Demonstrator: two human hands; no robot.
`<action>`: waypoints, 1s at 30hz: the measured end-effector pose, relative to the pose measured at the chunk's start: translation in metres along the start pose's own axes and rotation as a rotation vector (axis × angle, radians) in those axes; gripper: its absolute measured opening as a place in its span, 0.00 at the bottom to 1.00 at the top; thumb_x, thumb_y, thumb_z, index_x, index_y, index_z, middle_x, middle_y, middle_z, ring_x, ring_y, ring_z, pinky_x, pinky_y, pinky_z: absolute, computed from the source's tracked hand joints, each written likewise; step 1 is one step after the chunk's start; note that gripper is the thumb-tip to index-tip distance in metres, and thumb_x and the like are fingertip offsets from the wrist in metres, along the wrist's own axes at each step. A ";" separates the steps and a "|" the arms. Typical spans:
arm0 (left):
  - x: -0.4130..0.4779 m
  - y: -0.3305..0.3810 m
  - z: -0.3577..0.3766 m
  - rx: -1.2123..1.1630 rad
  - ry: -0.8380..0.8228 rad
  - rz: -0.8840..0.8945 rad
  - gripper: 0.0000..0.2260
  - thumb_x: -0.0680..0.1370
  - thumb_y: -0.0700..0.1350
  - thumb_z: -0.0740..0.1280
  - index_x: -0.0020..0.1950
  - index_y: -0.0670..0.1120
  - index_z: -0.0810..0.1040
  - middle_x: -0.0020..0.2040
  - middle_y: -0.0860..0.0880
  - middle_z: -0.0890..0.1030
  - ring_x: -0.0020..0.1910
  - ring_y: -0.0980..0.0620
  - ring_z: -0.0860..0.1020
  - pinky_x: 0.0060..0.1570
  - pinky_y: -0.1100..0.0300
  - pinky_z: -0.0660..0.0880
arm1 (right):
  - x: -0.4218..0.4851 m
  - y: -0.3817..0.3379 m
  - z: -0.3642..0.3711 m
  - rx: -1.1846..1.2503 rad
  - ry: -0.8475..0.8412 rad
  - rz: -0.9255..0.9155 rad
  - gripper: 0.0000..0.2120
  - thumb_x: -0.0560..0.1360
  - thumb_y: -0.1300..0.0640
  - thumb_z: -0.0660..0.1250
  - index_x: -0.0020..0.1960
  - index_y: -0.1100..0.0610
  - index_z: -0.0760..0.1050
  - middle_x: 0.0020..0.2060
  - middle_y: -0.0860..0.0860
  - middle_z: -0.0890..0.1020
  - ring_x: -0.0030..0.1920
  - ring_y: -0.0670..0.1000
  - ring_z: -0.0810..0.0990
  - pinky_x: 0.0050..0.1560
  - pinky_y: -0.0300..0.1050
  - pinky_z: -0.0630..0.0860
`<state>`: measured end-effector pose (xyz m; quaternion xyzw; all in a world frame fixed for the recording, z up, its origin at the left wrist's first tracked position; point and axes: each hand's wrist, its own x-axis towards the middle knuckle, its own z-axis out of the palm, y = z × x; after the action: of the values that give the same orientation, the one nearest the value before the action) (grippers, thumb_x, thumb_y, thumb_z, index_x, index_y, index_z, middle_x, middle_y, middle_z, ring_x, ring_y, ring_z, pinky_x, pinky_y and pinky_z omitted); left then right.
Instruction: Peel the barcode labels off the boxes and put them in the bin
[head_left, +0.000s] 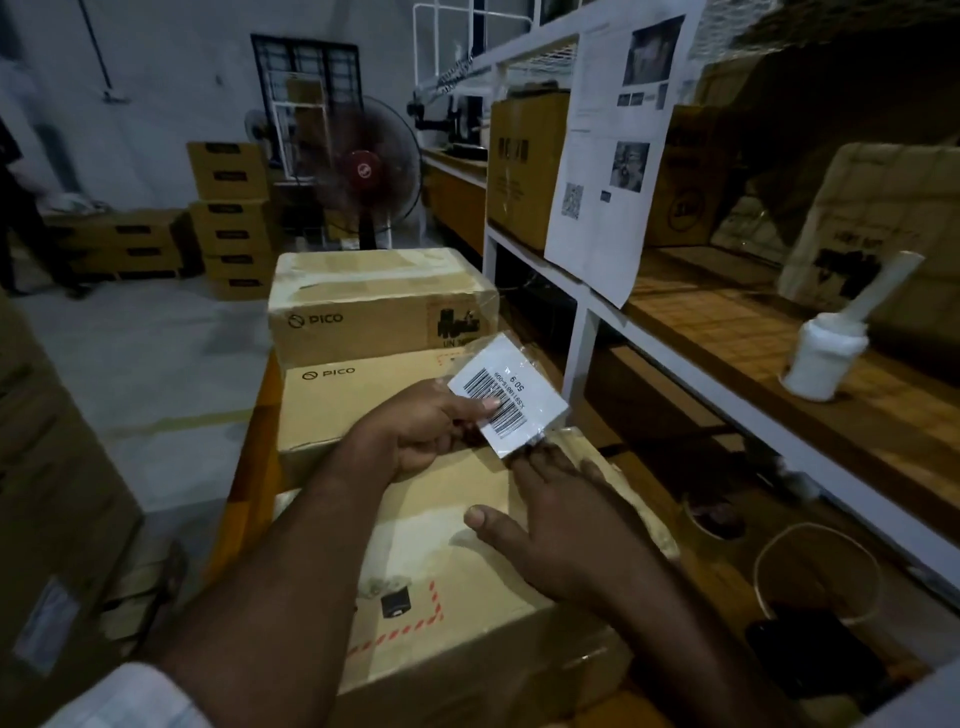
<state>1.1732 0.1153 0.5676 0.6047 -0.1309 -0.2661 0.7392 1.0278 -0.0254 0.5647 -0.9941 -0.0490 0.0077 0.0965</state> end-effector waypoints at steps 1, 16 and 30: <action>0.001 0.000 0.001 0.001 0.005 -0.002 0.10 0.77 0.32 0.67 0.57 0.39 0.79 0.48 0.42 0.86 0.44 0.47 0.85 0.42 0.56 0.83 | -0.011 0.001 -0.003 -0.004 -0.018 -0.007 0.42 0.75 0.27 0.44 0.80 0.52 0.51 0.80 0.49 0.51 0.79 0.47 0.46 0.77 0.49 0.43; 0.001 0.003 0.006 -0.012 -0.019 -0.027 0.11 0.76 0.31 0.68 0.56 0.41 0.79 0.44 0.44 0.87 0.42 0.49 0.86 0.38 0.59 0.81 | -0.027 -0.007 -0.013 -0.048 -0.093 -0.078 0.46 0.69 0.24 0.36 0.79 0.50 0.52 0.80 0.47 0.52 0.79 0.46 0.47 0.77 0.54 0.39; 0.005 0.003 0.003 -0.022 -0.074 -0.031 0.15 0.76 0.30 0.67 0.62 0.40 0.77 0.47 0.44 0.87 0.45 0.49 0.86 0.41 0.58 0.82 | -0.002 0.002 -0.004 -0.026 -0.037 -0.060 0.46 0.70 0.22 0.43 0.80 0.48 0.51 0.79 0.44 0.54 0.79 0.45 0.50 0.77 0.55 0.42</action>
<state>1.1766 0.1106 0.5702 0.5882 -0.1457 -0.3010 0.7363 1.0257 -0.0284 0.5685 -0.9930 -0.0806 0.0227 0.0830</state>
